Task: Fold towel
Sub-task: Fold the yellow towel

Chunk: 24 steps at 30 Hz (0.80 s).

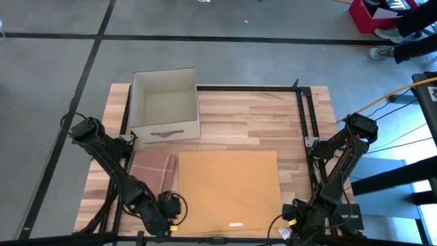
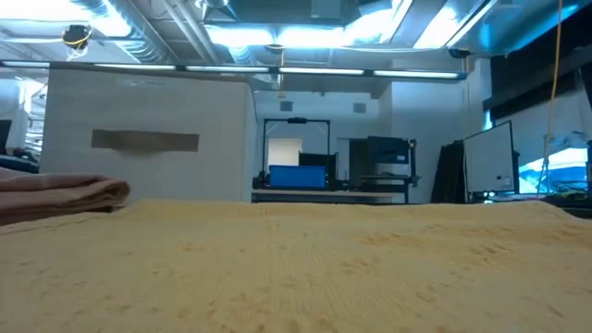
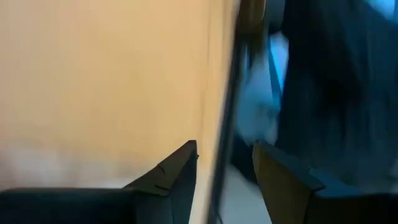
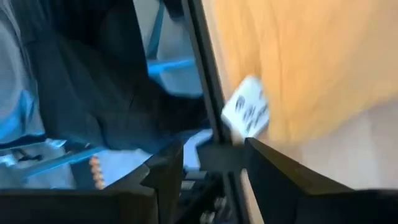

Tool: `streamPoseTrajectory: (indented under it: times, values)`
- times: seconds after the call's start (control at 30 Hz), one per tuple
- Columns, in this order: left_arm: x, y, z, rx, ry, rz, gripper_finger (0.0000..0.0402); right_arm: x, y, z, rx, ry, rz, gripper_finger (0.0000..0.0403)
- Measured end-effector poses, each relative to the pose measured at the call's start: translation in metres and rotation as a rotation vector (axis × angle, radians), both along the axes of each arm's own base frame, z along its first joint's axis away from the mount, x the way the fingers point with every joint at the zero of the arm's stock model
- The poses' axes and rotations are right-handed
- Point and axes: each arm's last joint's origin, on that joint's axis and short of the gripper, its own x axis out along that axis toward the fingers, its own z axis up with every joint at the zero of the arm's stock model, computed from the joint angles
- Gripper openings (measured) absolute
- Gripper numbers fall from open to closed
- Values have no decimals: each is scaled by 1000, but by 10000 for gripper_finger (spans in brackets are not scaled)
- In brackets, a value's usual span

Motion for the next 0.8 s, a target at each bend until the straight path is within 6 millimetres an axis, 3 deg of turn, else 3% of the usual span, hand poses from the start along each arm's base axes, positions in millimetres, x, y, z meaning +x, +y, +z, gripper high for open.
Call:
streamPoseTrajectory:
  times: [0.17, 0.37, 0.57, 0.8]
  values:
    - [20, -3, -10, 111, -184, 13, 146, 16, -8, 1, -137, -237, -6, 164]
    - [36, 6, -41, 181, -63, -43, 144, 35, -19, -2, -344, -447, 27, 159]
    - [37, 26, -69, 280, 183, -56, 144, 56, -36, -20, -481, -369, 101, 158]
    - [16, 41, -83, 367, 507, -76, 143, 54, -53, -33, -542, -163, 153, 158]
